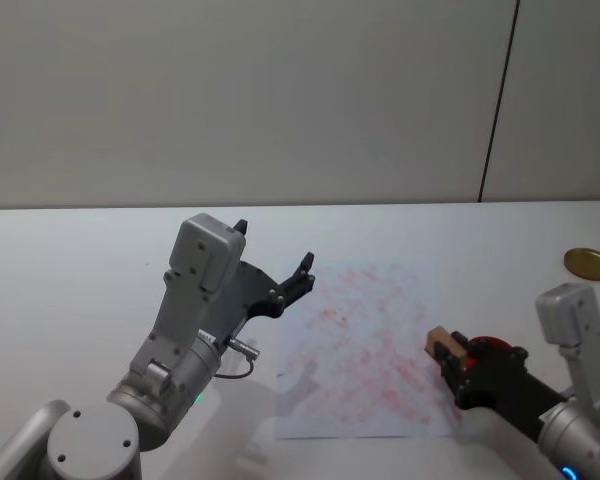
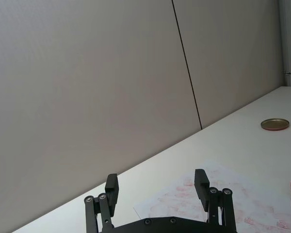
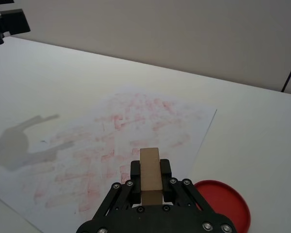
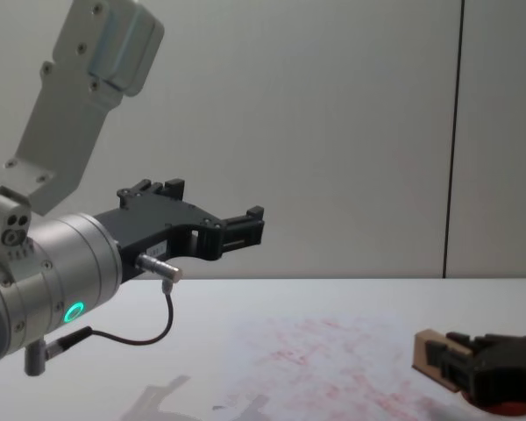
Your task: Use the one hand to pick up the stamp and affix it onto the A4 paper.
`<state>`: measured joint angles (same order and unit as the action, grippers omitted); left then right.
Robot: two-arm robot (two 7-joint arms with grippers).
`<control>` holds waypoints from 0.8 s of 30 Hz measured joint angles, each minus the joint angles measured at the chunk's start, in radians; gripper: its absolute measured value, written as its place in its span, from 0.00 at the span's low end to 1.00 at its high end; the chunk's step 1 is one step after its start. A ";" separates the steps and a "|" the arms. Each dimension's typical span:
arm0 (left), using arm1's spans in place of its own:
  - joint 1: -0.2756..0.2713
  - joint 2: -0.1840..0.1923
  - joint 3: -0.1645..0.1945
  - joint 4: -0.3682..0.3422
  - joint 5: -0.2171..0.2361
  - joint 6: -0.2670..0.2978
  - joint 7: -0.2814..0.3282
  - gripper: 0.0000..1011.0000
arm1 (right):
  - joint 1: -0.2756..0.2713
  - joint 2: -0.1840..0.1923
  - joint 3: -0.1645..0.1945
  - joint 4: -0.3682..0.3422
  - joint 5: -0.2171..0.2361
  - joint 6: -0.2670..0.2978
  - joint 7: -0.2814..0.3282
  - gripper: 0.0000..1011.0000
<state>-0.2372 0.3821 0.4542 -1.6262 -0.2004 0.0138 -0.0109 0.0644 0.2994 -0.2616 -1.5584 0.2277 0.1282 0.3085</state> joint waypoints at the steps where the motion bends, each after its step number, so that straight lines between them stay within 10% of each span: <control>1: 0.000 0.000 0.000 0.000 0.000 0.000 0.000 0.98 | -0.001 -0.002 -0.004 0.000 -0.003 0.004 0.005 0.22; 24: 0.000 0.000 0.000 0.000 0.000 0.000 0.000 0.98 | -0.002 -0.011 -0.026 0.022 -0.048 0.049 0.024 0.22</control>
<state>-0.2372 0.3821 0.4542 -1.6262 -0.2004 0.0139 -0.0109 0.0622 0.2879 -0.2876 -1.5364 0.1796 0.1768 0.3321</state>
